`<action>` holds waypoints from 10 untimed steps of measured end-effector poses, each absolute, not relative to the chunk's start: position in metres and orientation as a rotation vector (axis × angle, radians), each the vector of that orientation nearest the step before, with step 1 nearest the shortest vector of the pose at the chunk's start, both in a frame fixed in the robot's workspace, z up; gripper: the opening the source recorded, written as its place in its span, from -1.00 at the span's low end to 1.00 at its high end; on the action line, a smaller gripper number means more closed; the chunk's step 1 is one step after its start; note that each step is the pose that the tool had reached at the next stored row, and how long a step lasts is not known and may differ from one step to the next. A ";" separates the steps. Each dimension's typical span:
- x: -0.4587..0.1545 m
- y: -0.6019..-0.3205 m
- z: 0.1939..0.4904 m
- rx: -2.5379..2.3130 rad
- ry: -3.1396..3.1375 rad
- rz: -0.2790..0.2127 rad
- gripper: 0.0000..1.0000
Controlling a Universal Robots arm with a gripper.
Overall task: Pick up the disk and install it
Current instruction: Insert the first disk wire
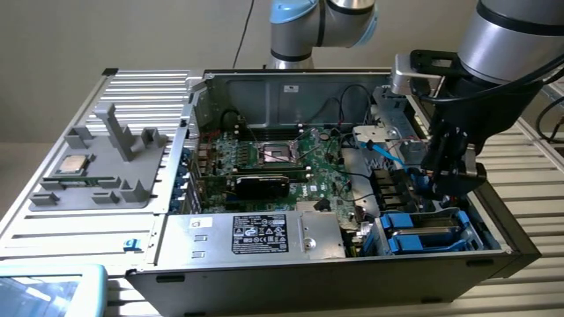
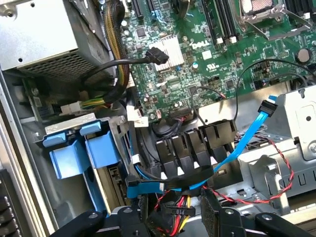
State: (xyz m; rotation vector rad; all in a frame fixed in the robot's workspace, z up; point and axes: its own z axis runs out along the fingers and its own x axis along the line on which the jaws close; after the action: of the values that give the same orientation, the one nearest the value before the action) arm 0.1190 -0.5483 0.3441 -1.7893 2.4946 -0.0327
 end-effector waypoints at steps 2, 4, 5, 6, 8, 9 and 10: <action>0.118 -0.548 0.344 -1.786 2.496 -0.034 0.11; 0.118 -0.548 0.344 -1.785 2.497 -0.034 0.11; 0.118 -0.548 0.344 -1.784 2.497 -0.034 0.11; 0.118 -0.548 0.344 -1.784 2.497 -0.034 0.11; 0.118 -0.548 0.344 -1.783 2.497 -0.035 -0.07; 0.118 -0.548 0.344 -1.783 2.496 -0.036 -0.07; 0.118 -0.548 0.344 -1.783 2.496 -0.036 -0.19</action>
State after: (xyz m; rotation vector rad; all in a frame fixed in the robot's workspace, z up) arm 0.1183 -0.5482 0.3441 -1.7826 2.4963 -0.0360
